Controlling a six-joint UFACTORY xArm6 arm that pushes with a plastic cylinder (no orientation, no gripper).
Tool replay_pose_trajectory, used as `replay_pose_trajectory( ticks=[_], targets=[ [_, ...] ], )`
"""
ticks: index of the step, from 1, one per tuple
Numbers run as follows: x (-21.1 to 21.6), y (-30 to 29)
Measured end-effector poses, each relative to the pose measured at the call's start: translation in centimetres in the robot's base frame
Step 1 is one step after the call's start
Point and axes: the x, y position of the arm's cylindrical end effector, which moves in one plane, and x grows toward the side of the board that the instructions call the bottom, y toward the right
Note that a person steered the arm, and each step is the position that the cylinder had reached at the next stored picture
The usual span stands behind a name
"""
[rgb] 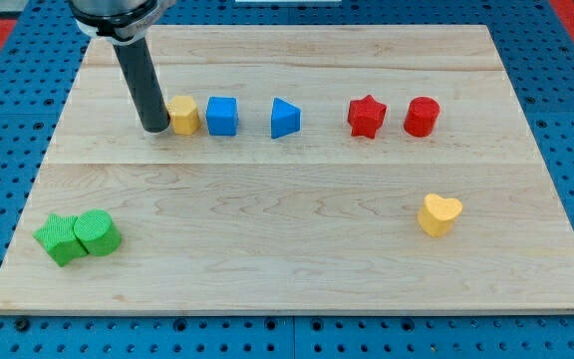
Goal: Slide the yellow heart towards the red circle
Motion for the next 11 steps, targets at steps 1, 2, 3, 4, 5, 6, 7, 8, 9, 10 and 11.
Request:
replay_pose_trajectory(
  ticks=[1,2,3,4,5,6,7,8,9,10,11],
  targets=[
    [6.7,4.2],
    [13.2,16.0],
    [16.1,23.0],
    [17.5,28.2],
    [16.8,31.6],
    [15.3,34.7],
    [11.3,34.9],
    [13.5,36.5],
    [15.4,34.5],
    [14.8,31.2],
    [11.4,31.0]
  ],
)
